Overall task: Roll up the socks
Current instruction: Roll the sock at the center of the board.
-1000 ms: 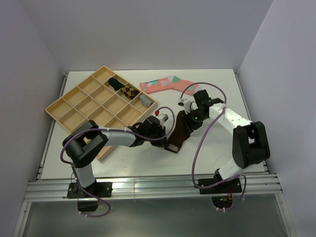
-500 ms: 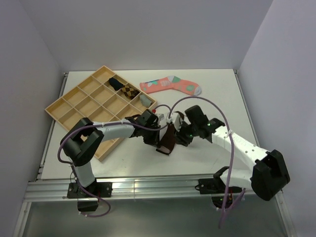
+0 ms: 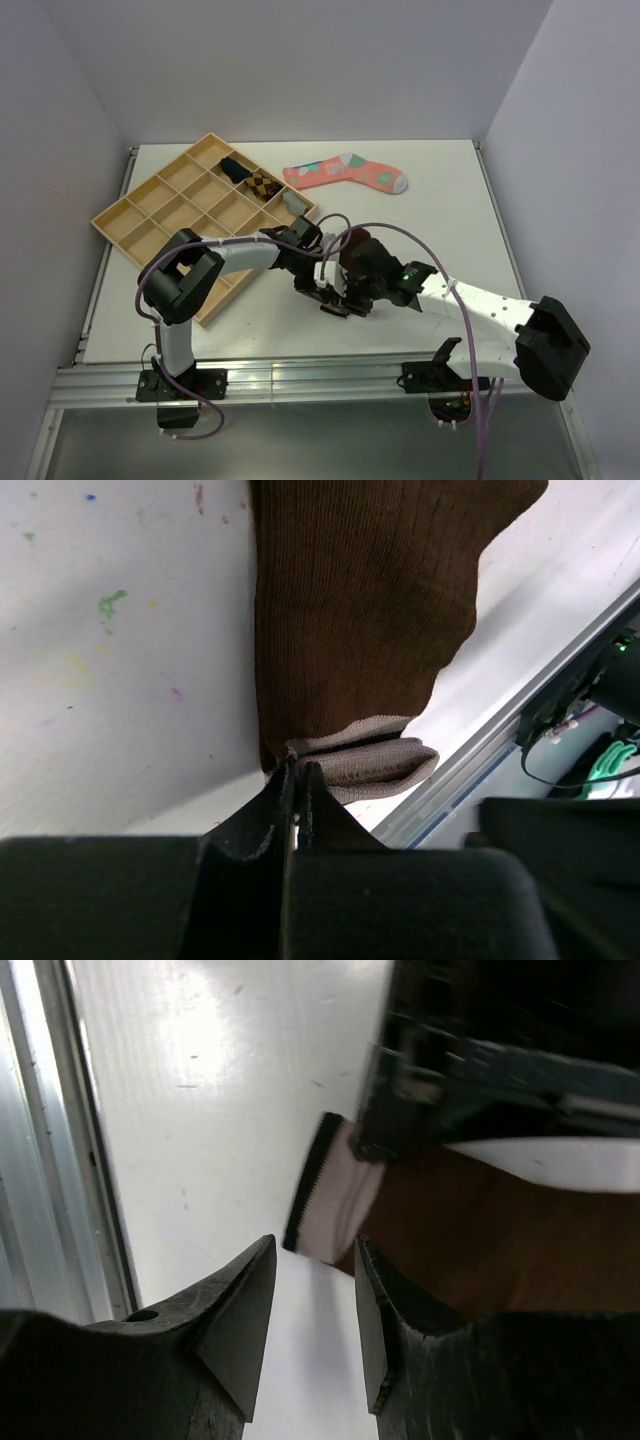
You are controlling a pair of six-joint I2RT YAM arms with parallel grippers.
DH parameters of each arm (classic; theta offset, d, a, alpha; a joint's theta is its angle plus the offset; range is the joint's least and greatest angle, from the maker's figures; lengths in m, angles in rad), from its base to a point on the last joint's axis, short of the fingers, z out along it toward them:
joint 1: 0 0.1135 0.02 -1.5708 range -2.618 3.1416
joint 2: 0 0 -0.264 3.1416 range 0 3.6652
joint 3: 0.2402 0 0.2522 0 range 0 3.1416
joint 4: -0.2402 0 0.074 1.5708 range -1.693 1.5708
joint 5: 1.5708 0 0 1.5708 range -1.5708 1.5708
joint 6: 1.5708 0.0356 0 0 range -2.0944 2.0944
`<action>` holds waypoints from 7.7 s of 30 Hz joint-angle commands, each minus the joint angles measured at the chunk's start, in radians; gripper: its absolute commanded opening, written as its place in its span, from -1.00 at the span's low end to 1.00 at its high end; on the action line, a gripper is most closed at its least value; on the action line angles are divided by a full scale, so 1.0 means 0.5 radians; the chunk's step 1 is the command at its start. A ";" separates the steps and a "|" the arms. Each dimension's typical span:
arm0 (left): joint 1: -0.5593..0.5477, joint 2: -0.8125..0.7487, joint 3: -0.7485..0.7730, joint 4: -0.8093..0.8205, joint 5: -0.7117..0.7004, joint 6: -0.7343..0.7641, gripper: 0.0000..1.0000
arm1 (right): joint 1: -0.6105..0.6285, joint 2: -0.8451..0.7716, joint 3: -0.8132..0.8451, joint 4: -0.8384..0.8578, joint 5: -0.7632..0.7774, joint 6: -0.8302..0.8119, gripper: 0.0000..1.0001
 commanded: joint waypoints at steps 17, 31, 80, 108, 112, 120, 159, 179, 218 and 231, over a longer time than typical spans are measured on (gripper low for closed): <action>-0.002 0.115 0.063 -0.042 0.054 0.041 -0.99 | 0.260 0.474 0.107 0.189 0.415 0.042 -0.08; 0.038 0.050 -0.023 0.155 0.112 -0.195 -0.99 | 0.180 0.444 0.027 0.128 0.427 0.005 -0.49; -0.177 -0.183 -0.732 2.317 -0.198 -0.054 -0.38 | -0.912 1.929 1.295 -1.873 -1.049 -1.020 -0.98; -0.256 0.056 -0.787 2.339 0.060 -0.030 -0.36 | -0.968 1.981 1.334 -1.848 -1.033 -0.940 -0.98; -0.259 0.090 -0.735 2.235 0.048 -0.024 -0.55 | -0.974 1.947 1.316 -1.787 -1.027 -0.891 -0.97; -0.269 0.124 -0.554 1.680 -0.068 -0.069 -0.99 | -0.974 1.711 1.138 -1.325 -0.877 -0.578 -0.41; -0.244 0.274 0.416 -0.131 0.213 -0.051 -0.99 | -0.876 0.024 0.123 -0.385 -0.346 -0.489 -0.02; -0.161 0.489 0.419 -0.088 0.517 -0.076 -0.99 | -0.247 -0.105 -0.052 -0.228 -0.312 -0.452 0.00; -0.137 0.489 0.419 -0.075 0.545 -0.149 -0.96 | 0.079 0.275 -0.169 0.161 0.126 -0.406 -0.48; -0.078 -0.017 -0.136 0.967 0.192 -1.063 -0.41 | -0.081 0.113 -0.221 0.042 -0.057 -0.345 -0.84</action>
